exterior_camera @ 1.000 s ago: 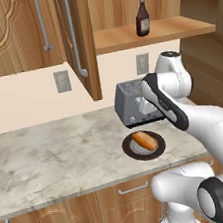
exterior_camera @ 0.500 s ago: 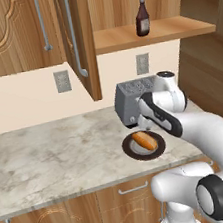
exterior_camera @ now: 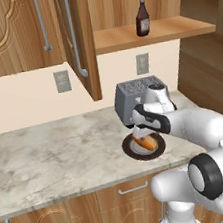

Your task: Move the hot dog bun to the plate on the dining table and place the condiment next to that plate. Then navigate to the fridge and take the sausage and place it on the plate as well.

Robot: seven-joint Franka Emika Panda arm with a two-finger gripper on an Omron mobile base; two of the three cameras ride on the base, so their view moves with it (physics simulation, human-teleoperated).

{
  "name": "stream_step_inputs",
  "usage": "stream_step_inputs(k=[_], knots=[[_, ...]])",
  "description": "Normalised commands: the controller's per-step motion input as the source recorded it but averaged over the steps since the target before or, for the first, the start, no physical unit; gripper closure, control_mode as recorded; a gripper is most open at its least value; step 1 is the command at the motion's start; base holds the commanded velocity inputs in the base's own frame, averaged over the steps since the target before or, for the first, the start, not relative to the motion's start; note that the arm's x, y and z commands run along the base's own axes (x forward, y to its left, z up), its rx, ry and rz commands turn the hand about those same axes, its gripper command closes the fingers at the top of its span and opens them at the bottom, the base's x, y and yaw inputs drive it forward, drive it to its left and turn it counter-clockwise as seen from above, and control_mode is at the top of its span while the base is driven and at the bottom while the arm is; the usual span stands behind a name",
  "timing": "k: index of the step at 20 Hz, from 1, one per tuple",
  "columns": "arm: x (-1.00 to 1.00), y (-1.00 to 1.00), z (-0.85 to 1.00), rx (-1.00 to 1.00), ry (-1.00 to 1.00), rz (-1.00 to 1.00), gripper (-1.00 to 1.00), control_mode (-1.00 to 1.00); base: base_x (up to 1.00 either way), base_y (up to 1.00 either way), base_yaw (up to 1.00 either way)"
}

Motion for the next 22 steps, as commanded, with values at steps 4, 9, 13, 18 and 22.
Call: stream_step_inputs(k=[4,9,13,18,22], knots=[[0.19,0.14,-0.40,0.00,0.00,0.00,-1.00,-1.00,0.00,0.00,0.00],[0.14,0.05,-0.33,-0.02,-0.01,0.00,-1.00,-1.00,0.00,0.00,0.00],[0.19,0.00,-0.33,-0.07,-0.07,0.00,-1.00,-1.00,0.00,0.00,0.00],[0.10,0.00,-0.33,-0.08,-0.09,0.00,-1.00,-1.00,0.00,0.00,0.00],[0.00,0.00,-0.30,-0.05,-0.03,0.00,1.00,-1.00,0.00,0.00,0.00]])
